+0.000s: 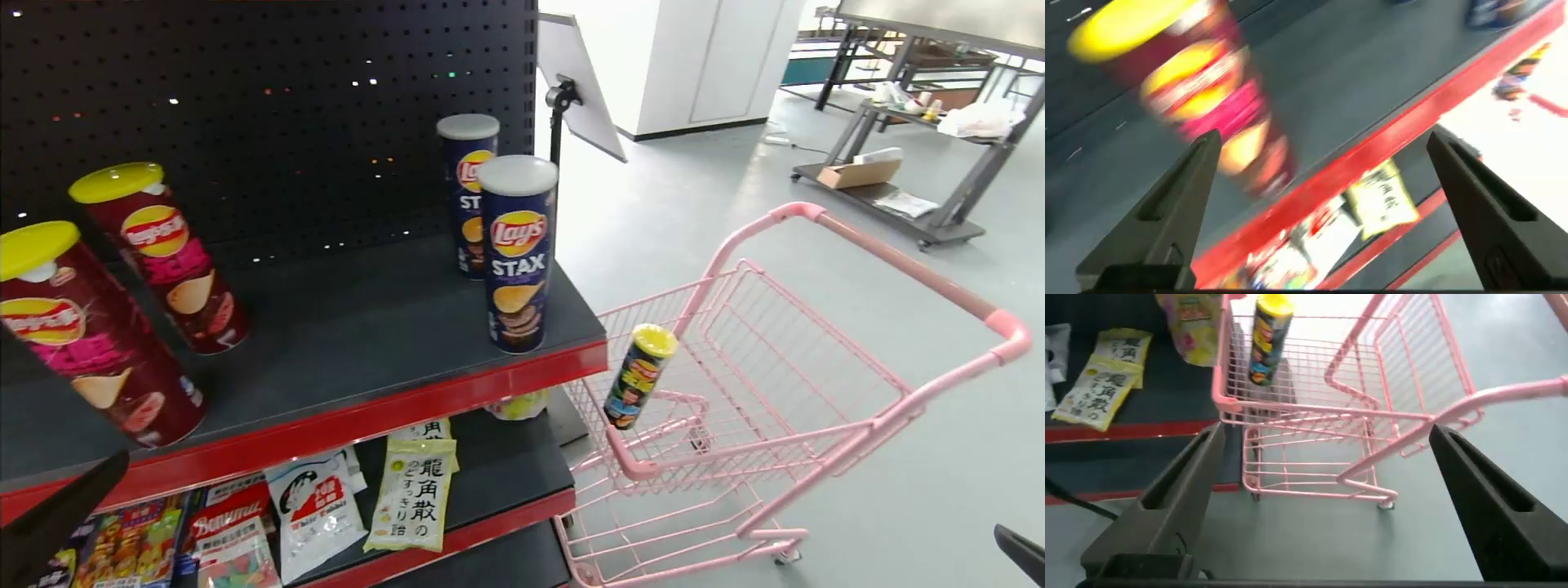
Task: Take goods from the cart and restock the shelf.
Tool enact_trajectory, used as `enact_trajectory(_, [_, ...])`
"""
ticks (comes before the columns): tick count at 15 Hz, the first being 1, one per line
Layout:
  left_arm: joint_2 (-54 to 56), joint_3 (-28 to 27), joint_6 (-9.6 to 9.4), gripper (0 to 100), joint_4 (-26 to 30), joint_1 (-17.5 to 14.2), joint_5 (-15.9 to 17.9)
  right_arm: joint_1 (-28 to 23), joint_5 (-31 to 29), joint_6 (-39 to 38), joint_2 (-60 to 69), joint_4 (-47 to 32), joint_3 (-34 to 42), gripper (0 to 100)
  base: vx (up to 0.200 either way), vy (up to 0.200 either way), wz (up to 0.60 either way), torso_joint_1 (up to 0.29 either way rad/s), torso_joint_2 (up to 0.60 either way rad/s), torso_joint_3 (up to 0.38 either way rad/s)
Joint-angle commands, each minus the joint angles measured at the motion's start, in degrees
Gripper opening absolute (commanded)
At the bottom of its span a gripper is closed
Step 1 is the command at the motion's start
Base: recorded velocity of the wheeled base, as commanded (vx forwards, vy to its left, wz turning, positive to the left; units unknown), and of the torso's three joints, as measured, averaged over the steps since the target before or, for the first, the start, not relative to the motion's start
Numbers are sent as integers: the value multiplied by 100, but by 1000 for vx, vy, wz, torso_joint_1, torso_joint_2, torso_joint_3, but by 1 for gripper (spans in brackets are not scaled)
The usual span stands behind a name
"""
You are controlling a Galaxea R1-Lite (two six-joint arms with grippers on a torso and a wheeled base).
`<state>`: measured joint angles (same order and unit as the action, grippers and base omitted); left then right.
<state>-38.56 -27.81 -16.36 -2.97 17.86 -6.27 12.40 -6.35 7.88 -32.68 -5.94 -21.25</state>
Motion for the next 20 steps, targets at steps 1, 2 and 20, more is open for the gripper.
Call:
enact_trajectory(1, [15, 3, 1, 100, -1, -2, 3, -1, 2, 4, -36, -4, -2, 100, 0, 0, 0, 0, 0, 0])
enact_trajectory(2, [15, 3, 1, 100, -1, 7, 11, -1, 2, 12, -36, -4, -2, 100, 0, 0, 0, 0, 0, 0])
enact_trajectory(20, [446, 399, -104, 100, 16, -2, 477, -18, -33, 21, -107, -13, 86, 100, 0, 0, 0, -106, 303, 193])
